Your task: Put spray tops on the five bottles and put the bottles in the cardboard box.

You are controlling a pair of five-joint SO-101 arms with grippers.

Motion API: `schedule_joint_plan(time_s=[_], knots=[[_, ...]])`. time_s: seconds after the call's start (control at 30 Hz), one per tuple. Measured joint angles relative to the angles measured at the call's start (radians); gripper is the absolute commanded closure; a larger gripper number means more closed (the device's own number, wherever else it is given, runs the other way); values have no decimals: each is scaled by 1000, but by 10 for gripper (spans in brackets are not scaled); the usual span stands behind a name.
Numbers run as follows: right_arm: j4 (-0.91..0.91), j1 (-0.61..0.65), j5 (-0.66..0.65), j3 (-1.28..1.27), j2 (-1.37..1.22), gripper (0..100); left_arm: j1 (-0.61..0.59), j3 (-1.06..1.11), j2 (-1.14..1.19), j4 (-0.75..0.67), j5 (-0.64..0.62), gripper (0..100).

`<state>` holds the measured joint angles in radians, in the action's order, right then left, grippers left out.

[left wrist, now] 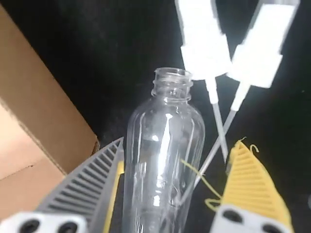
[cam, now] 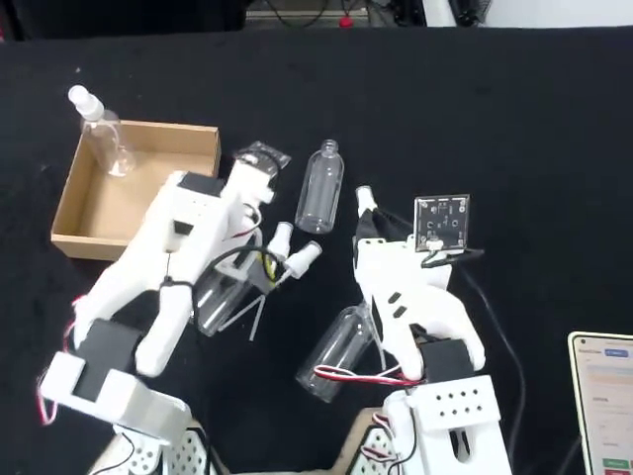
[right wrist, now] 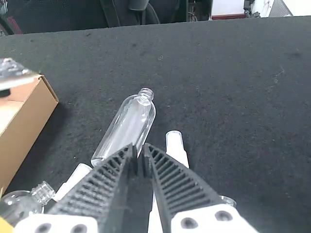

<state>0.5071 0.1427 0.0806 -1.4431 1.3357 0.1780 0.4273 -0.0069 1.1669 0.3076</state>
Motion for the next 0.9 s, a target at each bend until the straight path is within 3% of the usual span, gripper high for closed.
schedule_joint_plan(time_s=[0.17,0.4,0.67,0.9], knots=[[0,0,0,0,0,973,-9,117,-55,-101,41,679],[0,0,0,0,0,973,-11,196,-114,-109,44,680],[0,0,0,0,0,973,-11,264,-258,-107,44,831],[0,0,0,0,0,973,17,310,-288,-115,46,717]])
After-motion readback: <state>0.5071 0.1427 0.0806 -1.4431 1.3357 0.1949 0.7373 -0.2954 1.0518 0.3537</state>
